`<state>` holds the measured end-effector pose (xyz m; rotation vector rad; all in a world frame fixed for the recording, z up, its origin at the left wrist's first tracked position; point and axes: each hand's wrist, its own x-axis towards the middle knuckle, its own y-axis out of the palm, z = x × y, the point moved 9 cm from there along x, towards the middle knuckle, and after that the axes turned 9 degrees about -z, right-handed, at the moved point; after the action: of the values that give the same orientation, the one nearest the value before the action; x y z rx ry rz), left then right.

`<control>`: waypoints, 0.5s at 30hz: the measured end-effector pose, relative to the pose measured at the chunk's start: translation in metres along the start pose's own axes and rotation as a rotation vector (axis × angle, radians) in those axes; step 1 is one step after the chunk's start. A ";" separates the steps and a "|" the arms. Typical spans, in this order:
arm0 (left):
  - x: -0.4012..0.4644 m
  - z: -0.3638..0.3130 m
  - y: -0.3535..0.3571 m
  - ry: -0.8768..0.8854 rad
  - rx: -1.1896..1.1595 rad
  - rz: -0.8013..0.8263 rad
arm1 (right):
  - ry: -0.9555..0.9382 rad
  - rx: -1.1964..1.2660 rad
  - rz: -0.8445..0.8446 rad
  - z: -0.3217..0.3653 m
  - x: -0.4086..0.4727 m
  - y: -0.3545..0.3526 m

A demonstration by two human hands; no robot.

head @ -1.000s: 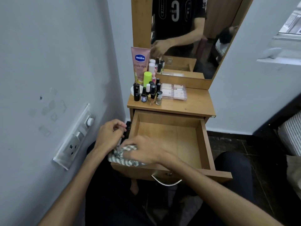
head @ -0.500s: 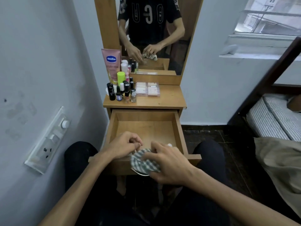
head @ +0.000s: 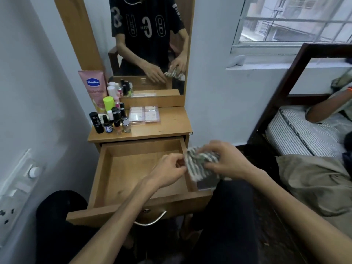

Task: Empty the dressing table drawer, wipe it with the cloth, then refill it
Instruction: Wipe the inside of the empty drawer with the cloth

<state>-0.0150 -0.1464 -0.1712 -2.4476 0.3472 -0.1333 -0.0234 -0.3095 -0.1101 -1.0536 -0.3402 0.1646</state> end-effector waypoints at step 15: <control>0.033 0.046 0.008 -0.205 0.249 -0.066 | 0.140 0.098 0.204 -0.024 0.048 0.089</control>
<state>0.0235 -0.1340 -0.2119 -2.2025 0.1493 0.0450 0.0326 -0.2715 -0.1894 -0.9962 -0.0965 0.2863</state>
